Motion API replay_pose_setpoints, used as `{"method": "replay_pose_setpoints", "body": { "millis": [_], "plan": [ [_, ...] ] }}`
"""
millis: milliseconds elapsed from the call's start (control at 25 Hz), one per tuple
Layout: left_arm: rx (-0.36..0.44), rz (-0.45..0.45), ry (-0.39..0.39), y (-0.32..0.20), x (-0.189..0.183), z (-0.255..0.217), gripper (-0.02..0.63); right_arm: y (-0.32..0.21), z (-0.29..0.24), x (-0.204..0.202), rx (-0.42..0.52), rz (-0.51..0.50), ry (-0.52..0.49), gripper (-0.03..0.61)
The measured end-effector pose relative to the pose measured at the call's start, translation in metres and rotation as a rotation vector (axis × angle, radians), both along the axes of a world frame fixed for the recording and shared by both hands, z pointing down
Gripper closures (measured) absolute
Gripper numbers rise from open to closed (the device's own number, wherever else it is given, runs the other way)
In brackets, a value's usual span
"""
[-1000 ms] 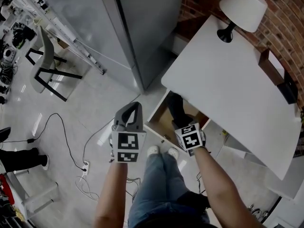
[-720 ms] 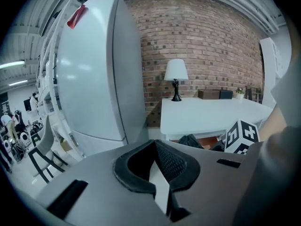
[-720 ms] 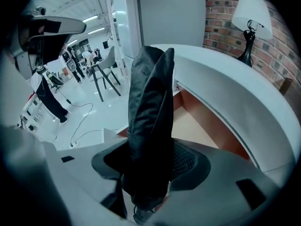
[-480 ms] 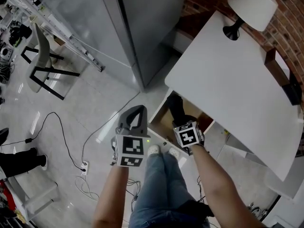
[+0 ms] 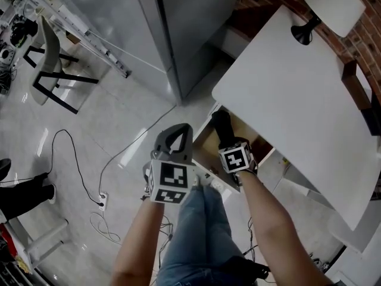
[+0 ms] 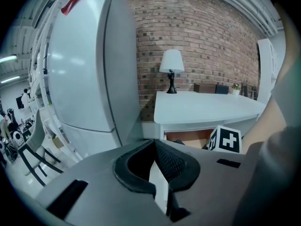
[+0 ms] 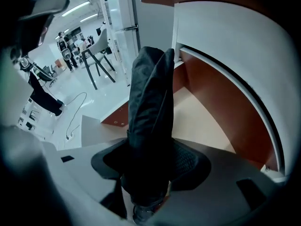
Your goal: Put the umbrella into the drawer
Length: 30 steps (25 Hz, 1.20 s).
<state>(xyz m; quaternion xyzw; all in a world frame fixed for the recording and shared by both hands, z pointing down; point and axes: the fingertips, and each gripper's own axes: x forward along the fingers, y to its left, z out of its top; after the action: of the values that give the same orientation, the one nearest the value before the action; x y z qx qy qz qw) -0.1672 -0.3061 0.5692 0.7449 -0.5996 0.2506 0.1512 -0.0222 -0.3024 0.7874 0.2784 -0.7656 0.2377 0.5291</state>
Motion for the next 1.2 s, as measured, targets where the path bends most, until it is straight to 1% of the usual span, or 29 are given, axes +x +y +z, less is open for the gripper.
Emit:
{"method": "replay_pose_setpoints", "body": {
  "millis": [120,200,280,640,720,840,920,1040,1120,1200],
  "plan": [
    [-0.004,-0.003,0.016,0.000,0.004,0.007,0.614,0.000,0.010,0.004,-0.031,0.022,0.046,0.337],
    [-0.003,-0.007,0.021,-0.001,0.004,0.010,0.613,-0.002,0.015,0.009,-0.039,0.033,0.079,0.337],
    [0.000,-0.013,0.025,-0.001,0.002,0.012,0.614,-0.002,0.018,0.010,-0.038,0.041,0.089,0.337],
    [-0.011,-0.045,0.043,0.006,-0.007,0.027,0.612,-0.020,0.016,0.012,0.102,0.095,0.074,0.337],
    [-0.013,-0.047,0.048,0.007,-0.008,0.030,0.612,-0.022,0.024,0.018,0.086,0.123,0.080,0.337],
    [-0.015,-0.048,0.053,0.008,-0.009,0.036,0.612,-0.026,0.035,0.028,0.061,0.149,0.122,0.337],
    [-0.016,-0.045,0.052,0.007,-0.009,0.039,0.613,-0.033,0.038,0.030,0.067,0.156,0.140,0.336],
    [-0.018,-0.043,0.039,0.008,-0.009,0.046,0.614,-0.047,0.035,0.021,0.098,0.121,0.135,0.331],
    [-0.017,-0.043,0.032,0.008,-0.009,0.047,0.614,-0.047,0.039,0.020,0.087,0.127,0.151,0.330],
    [-0.009,-0.042,0.036,0.007,-0.007,0.048,0.613,-0.050,0.039,0.018,0.108,0.132,0.142,0.333]
  ]
}}
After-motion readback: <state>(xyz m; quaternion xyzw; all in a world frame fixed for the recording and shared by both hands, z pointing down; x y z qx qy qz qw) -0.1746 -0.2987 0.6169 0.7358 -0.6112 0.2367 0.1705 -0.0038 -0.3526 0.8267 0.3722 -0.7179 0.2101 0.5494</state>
